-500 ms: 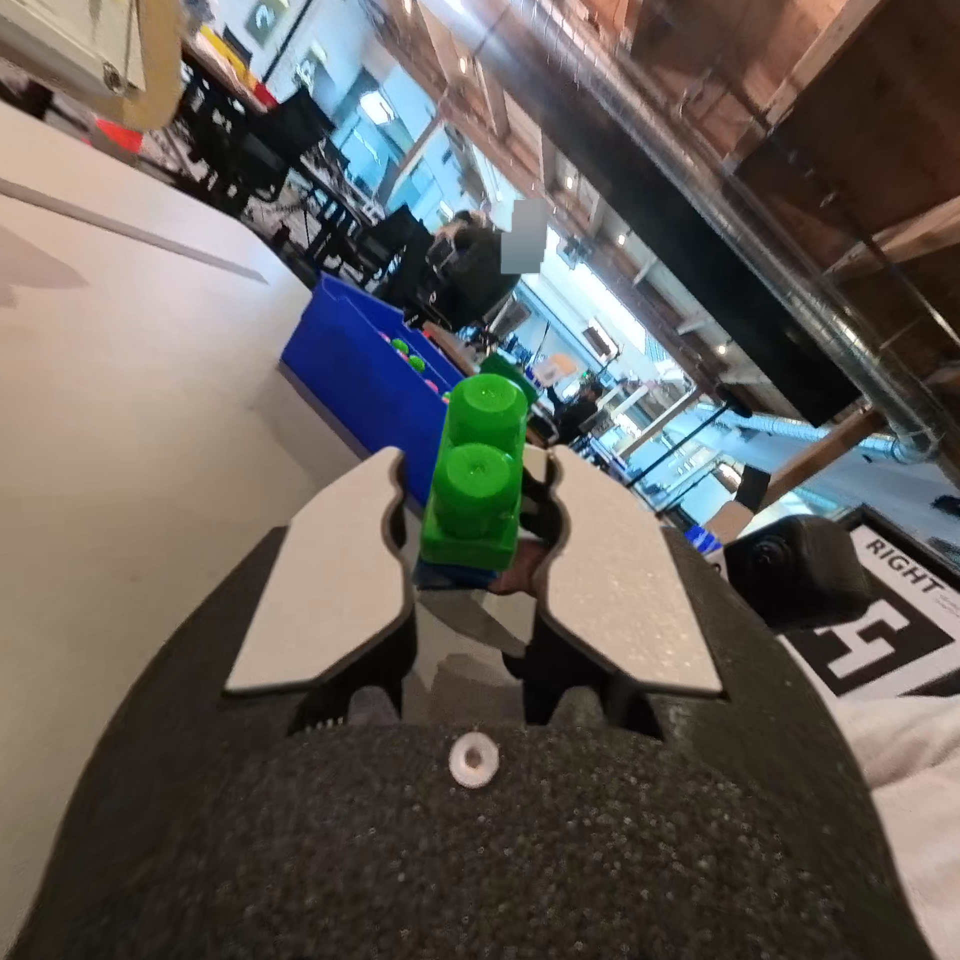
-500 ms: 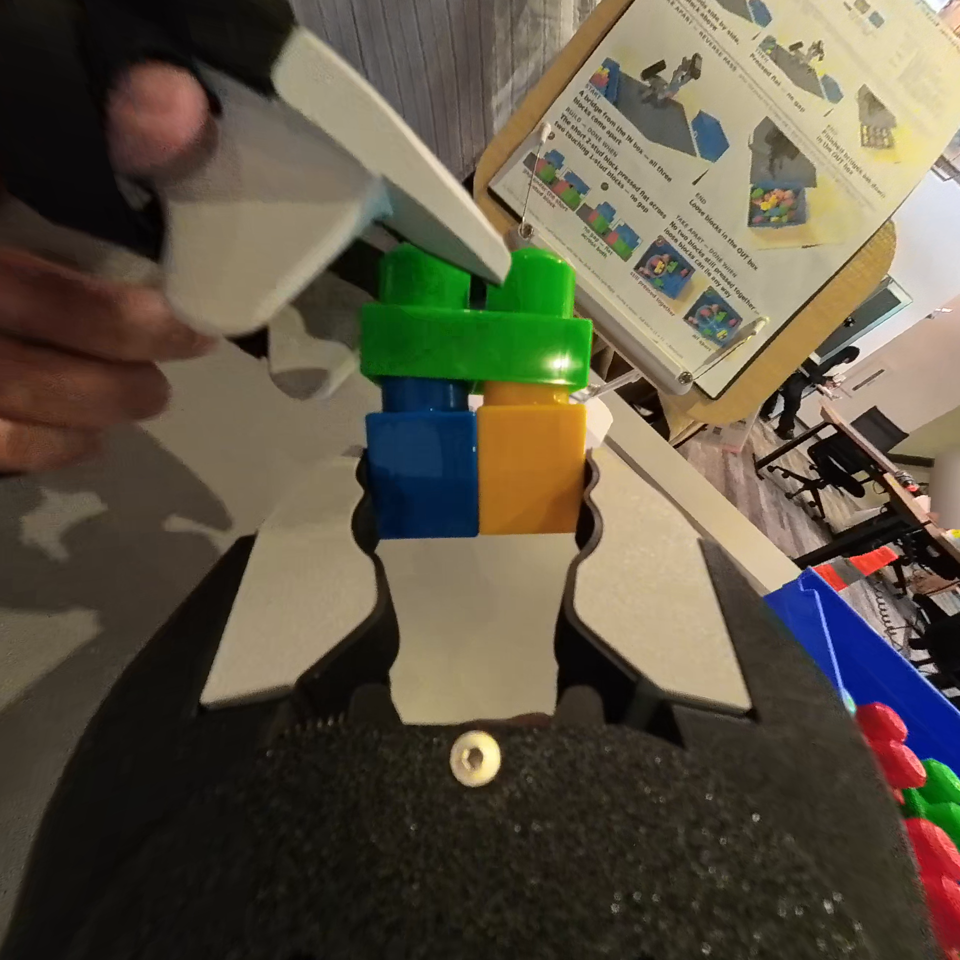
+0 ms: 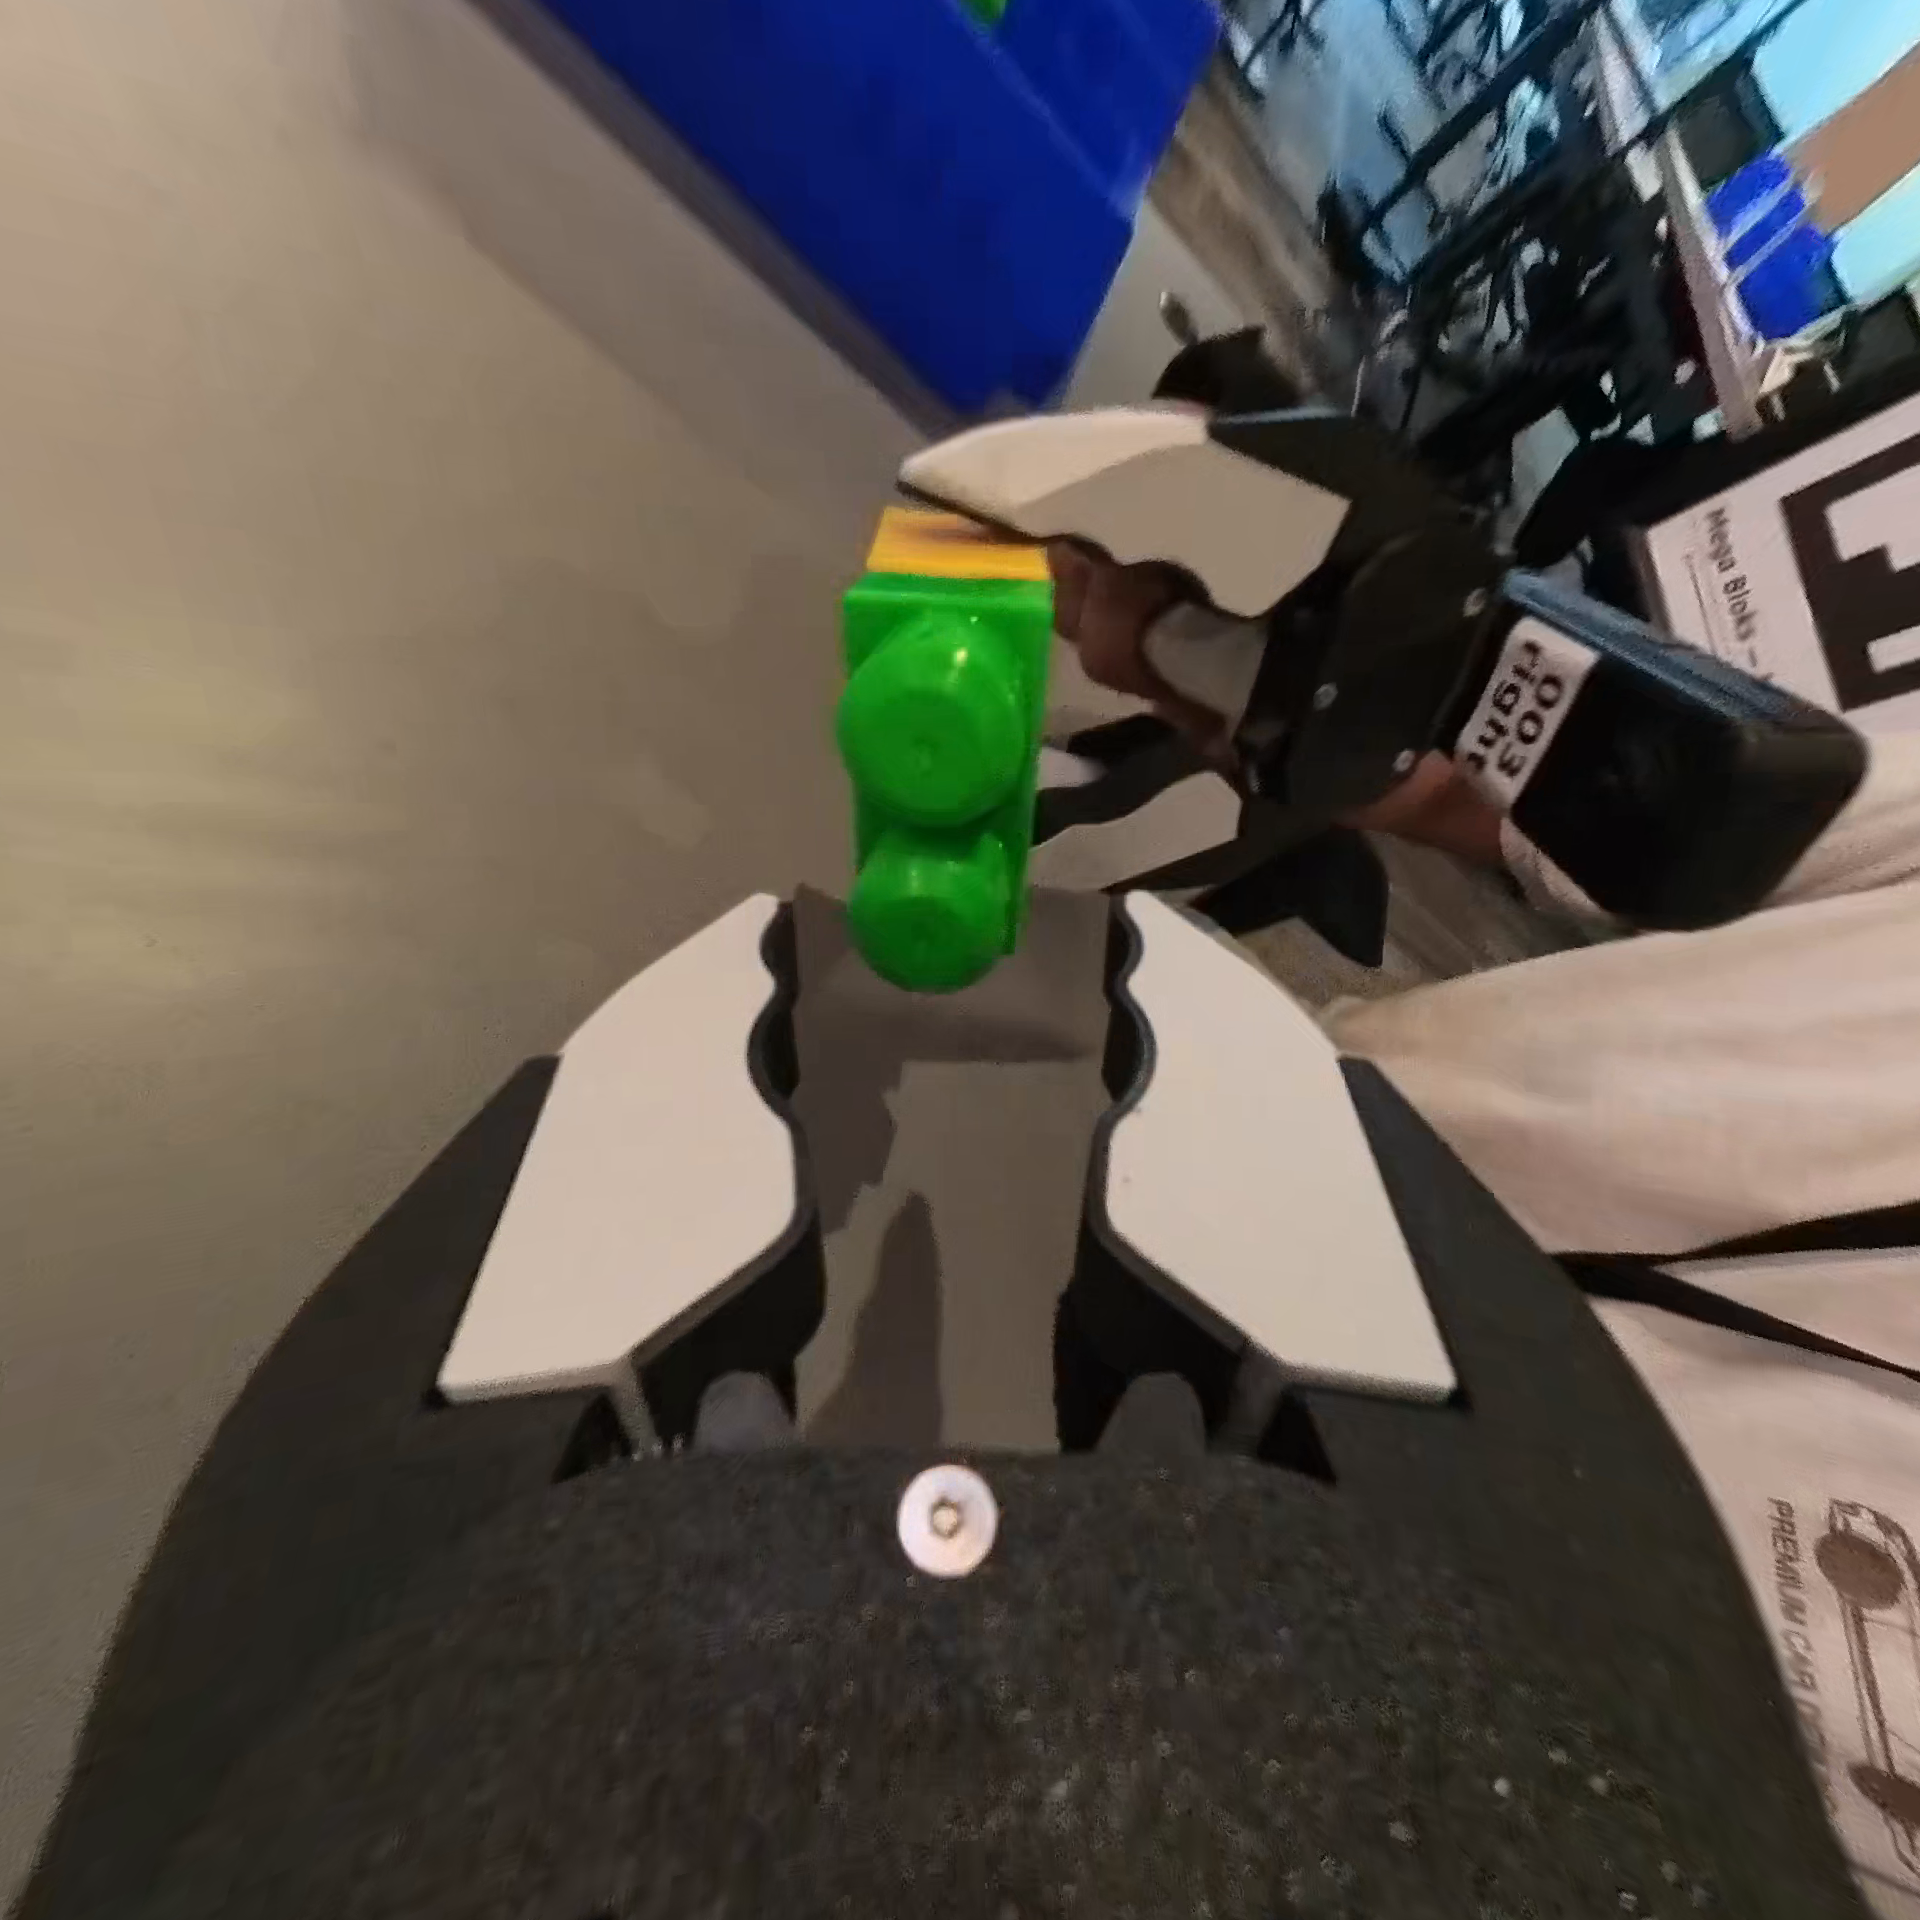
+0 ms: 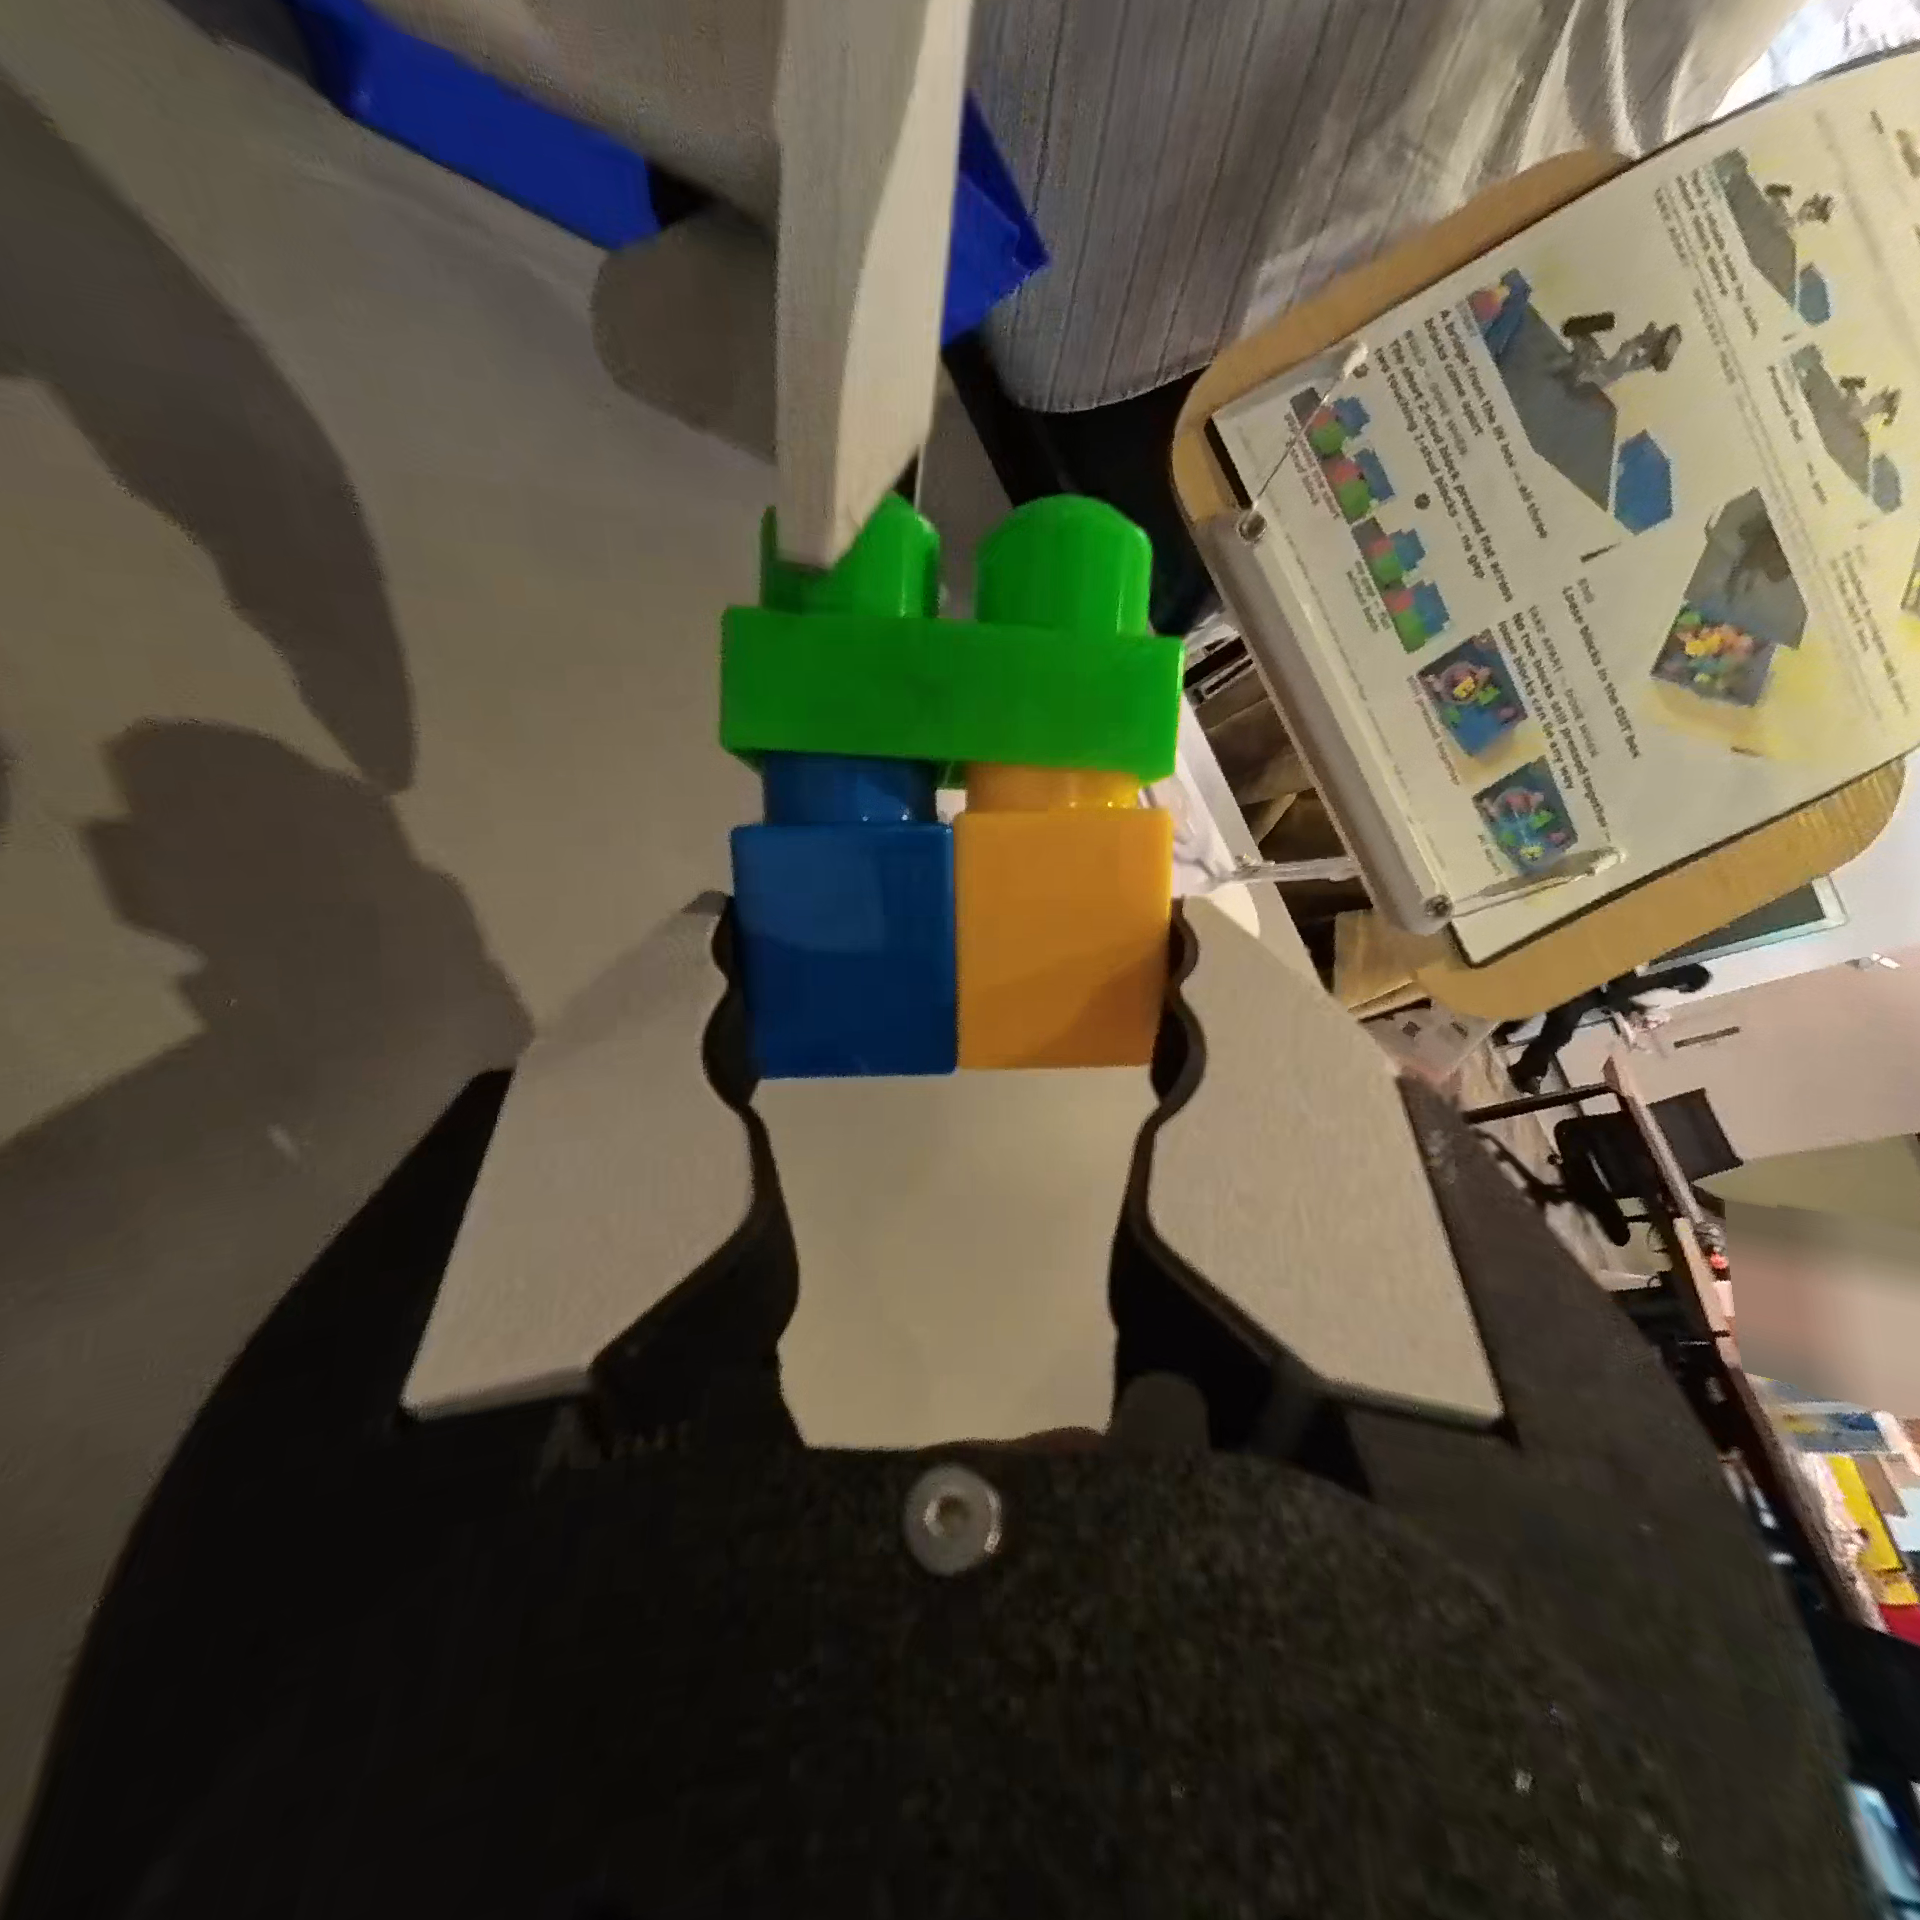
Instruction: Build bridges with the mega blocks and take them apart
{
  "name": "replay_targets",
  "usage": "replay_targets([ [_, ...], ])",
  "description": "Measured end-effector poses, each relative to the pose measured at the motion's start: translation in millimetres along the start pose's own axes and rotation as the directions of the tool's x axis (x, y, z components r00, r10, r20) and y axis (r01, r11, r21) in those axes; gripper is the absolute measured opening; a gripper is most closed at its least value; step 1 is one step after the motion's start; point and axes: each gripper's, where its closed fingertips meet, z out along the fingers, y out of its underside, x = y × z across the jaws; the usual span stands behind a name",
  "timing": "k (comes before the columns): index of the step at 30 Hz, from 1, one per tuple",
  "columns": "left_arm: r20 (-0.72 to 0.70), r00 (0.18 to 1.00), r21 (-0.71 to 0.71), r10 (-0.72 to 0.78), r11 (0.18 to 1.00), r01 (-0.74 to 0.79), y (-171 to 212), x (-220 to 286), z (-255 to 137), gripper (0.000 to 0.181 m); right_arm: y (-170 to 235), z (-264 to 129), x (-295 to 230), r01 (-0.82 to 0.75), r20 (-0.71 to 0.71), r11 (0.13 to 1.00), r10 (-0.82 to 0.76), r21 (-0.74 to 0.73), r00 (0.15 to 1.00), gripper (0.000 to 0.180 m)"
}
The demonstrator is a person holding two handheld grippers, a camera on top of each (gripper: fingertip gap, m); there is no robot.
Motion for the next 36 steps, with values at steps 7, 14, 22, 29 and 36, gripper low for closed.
replay_targets([
  [7,-0.075,0.997,0.024,-0.036,0.999,0.037,2,-2,12,0.035,-4,1,-8,0.063,0.009,0.998,-0.062,-0.016,0.998,0.075],
  [14,-0.079,0.996,0.074,-0.034,0.996,0.039,7,-10,19,0.033,4,7,-15,0.052,0.044,0.998,-0.05,-0.04,0.998,0.075],
  [22,-0.134,0.989,0.119,-0.056,0.99,0.072,13,-18,23,0.034,4,10,-21,0.106,0.052,0.994,-0.104,-0.036,0.993,0.075],
  [29,-0.185,0.983,0.189,0.001,0.981,0.035,13,-9,19,0.033,-8,5,-16,0.26,0.086,0.964,-0.263,0.049,0.961,0.075],
  [36,-0.287,0.958,0.314,0.005,0.945,0.089,6,-5,11,0.033,-8,-5,-11,0.271,0.099,0.953,-0.285,0.138,0.953,0.081],
])
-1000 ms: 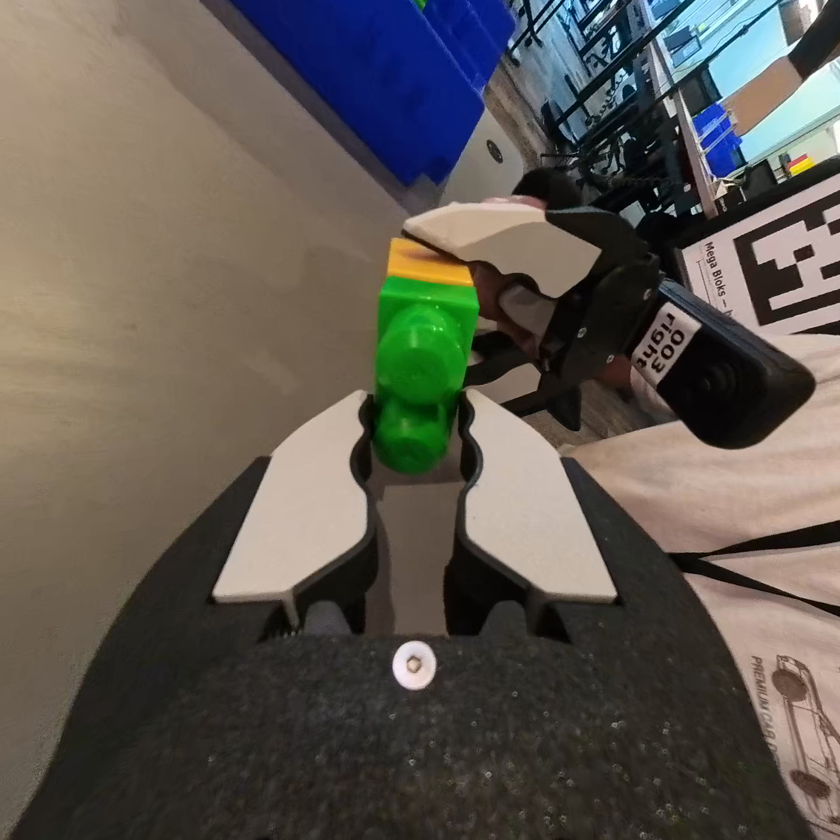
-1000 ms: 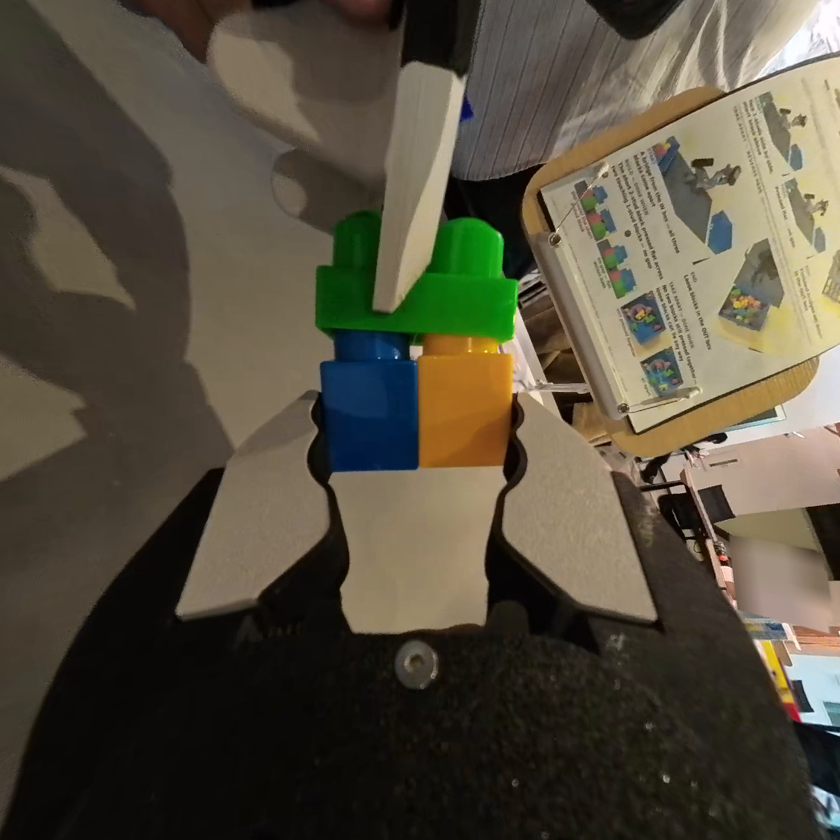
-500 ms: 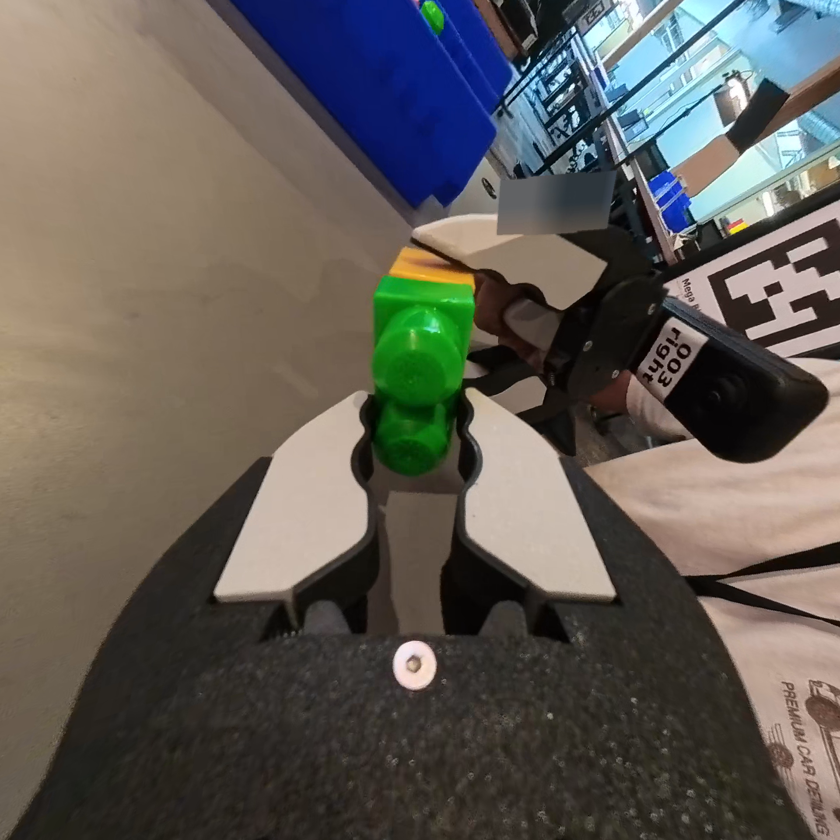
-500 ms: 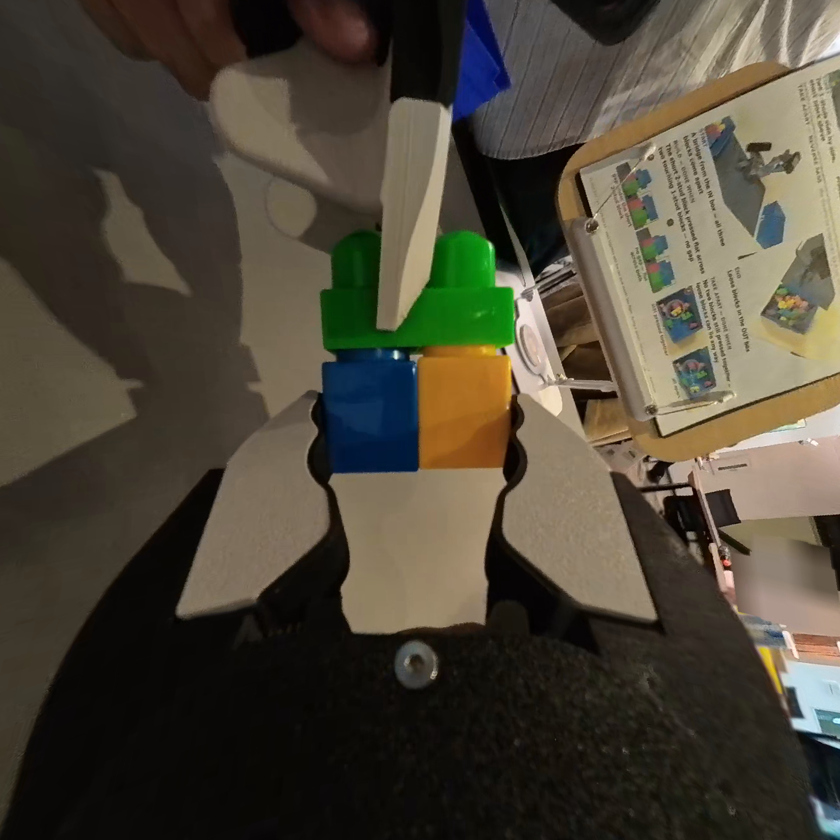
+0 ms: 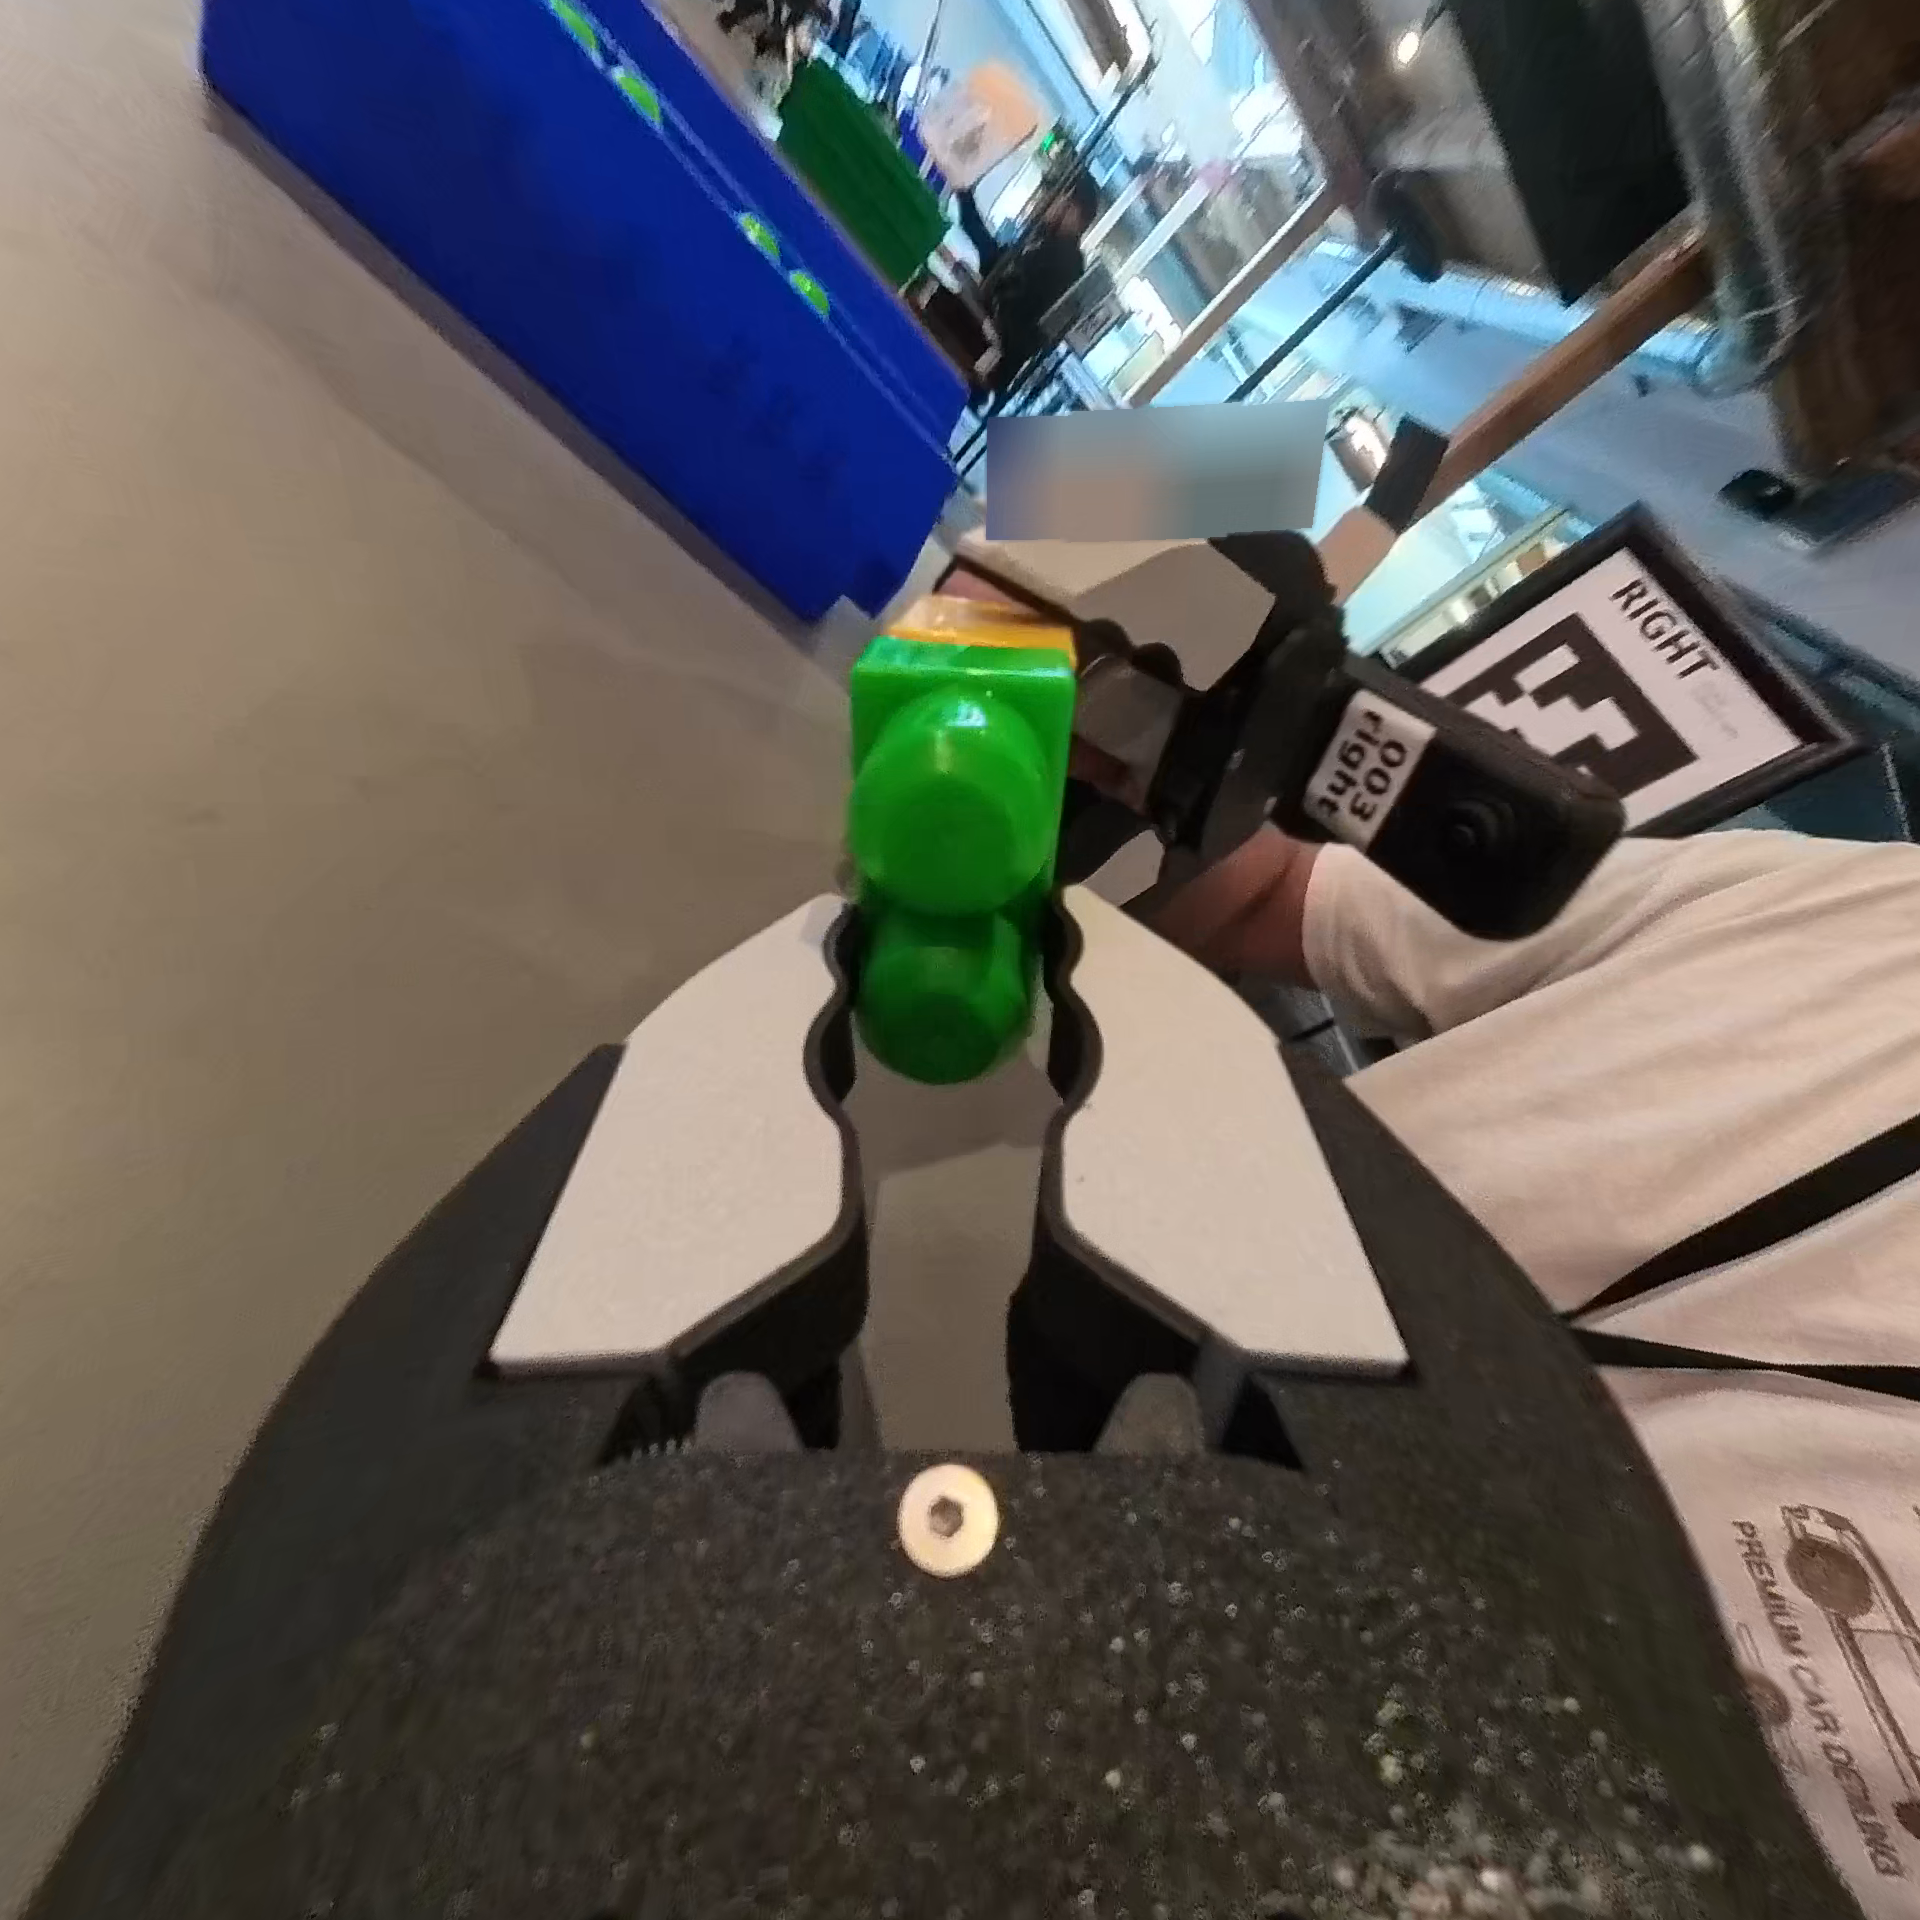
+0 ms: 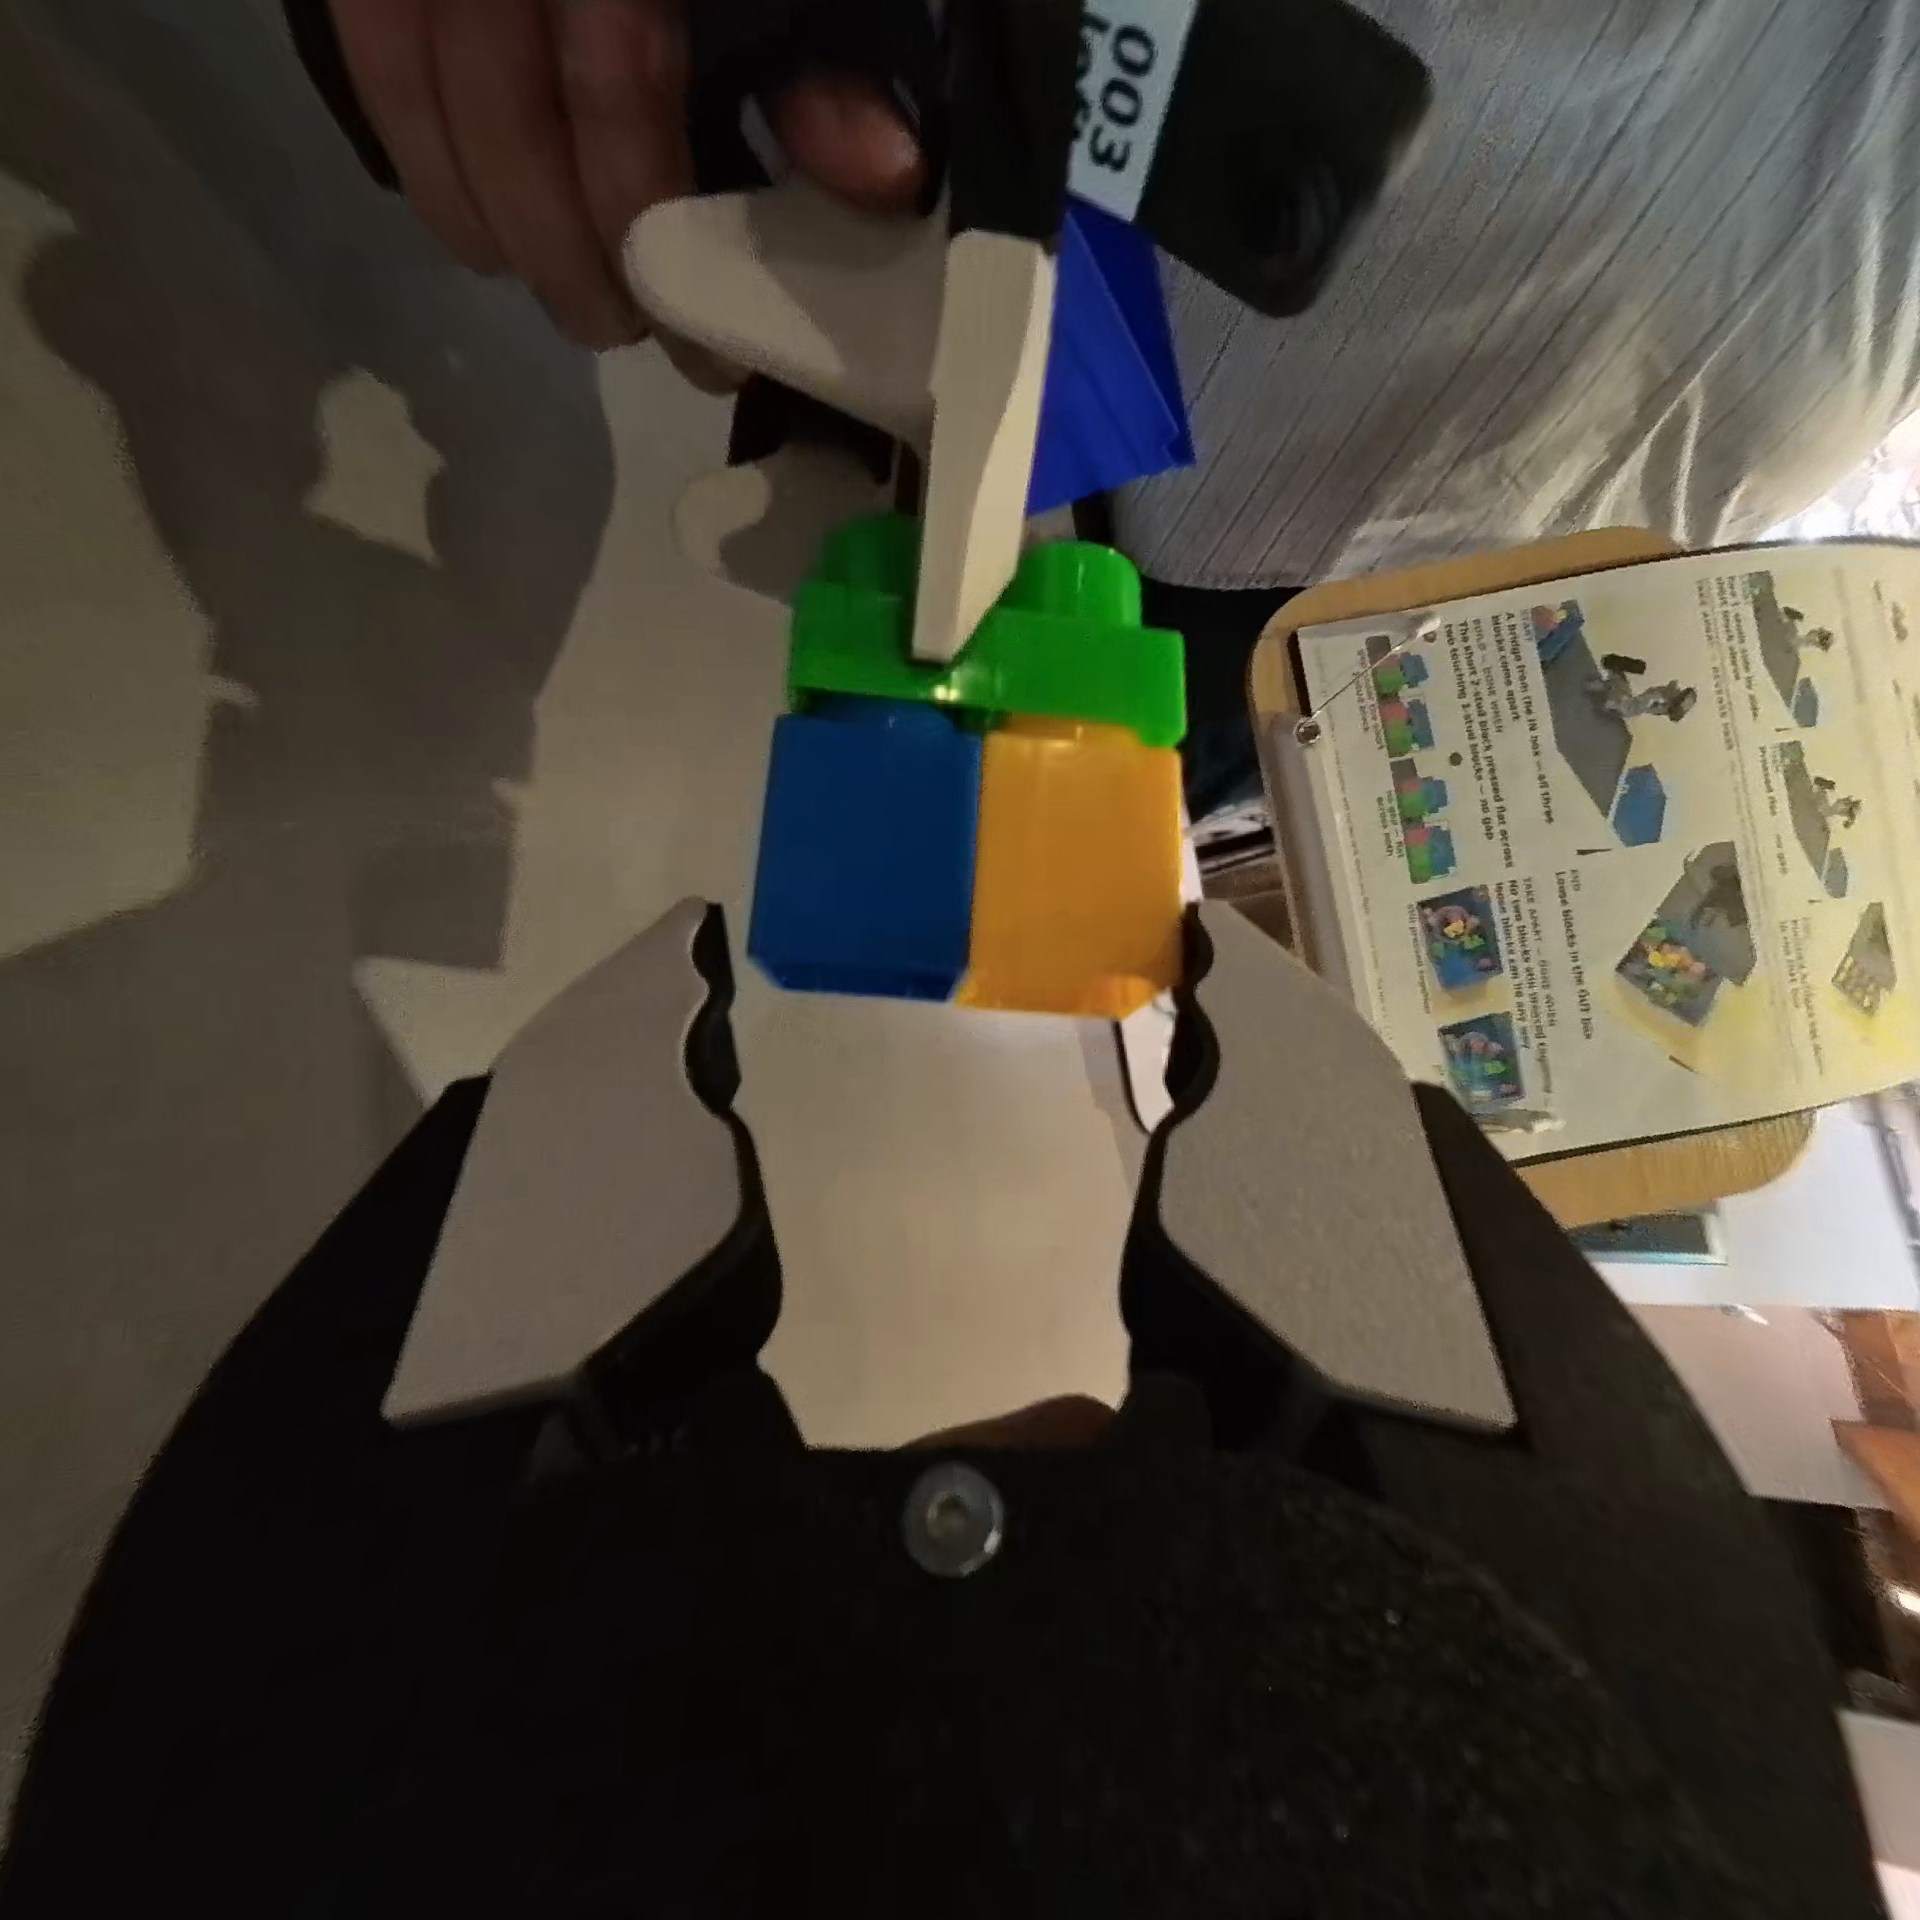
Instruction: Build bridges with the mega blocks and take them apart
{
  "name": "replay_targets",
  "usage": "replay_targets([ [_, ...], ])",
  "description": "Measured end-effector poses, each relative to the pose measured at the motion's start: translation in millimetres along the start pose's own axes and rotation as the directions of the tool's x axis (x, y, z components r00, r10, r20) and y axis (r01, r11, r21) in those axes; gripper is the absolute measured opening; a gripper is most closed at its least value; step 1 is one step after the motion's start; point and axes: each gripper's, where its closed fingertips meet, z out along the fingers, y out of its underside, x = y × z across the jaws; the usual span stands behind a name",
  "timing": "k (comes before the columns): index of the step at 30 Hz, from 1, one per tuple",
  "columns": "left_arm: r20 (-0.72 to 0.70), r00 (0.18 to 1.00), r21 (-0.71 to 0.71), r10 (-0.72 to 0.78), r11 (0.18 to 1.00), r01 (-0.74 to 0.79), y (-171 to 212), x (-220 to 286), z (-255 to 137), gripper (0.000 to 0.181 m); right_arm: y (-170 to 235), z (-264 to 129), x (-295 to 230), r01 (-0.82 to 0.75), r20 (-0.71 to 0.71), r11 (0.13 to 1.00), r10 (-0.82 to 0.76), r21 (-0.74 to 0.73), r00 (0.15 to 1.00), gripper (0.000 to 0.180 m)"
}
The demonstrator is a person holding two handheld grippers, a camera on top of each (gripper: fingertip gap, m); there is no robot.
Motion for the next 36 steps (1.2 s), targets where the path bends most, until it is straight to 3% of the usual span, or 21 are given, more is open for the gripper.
replay_targets([
  [5,-0.045,0.999,0.106,0.018,0.994,-0.013,-10,4,-8,0.033,2,-13,1,-0.195,0.061,0.976,0.19,0.093,0.98,0.081],
  [7,-0.027,0.999,0.155,0.033,0.988,-0.028,-18,4,-17,0.033,4,-16,2,-0.351,0.115,0.927,0.337,0.132,0.934,0.082],
  [9,0.02,0.997,0.154,0.075,0.985,-0.077,-20,3,-22,0.033,1,-18,7,-0.622,0.235,0.764,0.582,0.17,0.779,0.08],
  [11,0.059,0.987,0.149,0.149,0.976,-0.156,-20,8,-23,0.033,-12,-17,16,-0.871,0.421,0.465,0.766,0.157,0.485,0.079],
  [13,0.094,0.975,0.123,0.204,0.969,-0.214,-17,11,-19,0.033,-22,-19,28,-0.968,0.565,0.207,0.786,0.142,0.251,0.068],
  [15,0.104,0.967,0.08,0.231,0.968,-0.239,-10,12,-15,0.033,-24,-18,33,-0.984,0.612,0.113,0.771,0.14,0.175,0.058],
  [19,0.102,0.967,0.059,0.235,0.969,-0.242,-3,12,-11,0.033,-29,-8,24,-0.987,0.634,0.122,0.757,0.106,0.162,0.036],
  [26,0.083,0.974,0.012,0.213,0.977,-0.215,7,5,-11,0.033,-27,-2,13,-0.994,0.661,0.097,0.744,0.041,0.1,0.034],
  [36,0.046,0.975,-0.086,0.217,0.973,-0.213,23,1,-2,0.033,-25,-3,2,-0.989,0.685,0.148,0.721,-0.009,0.102,0.034],
])
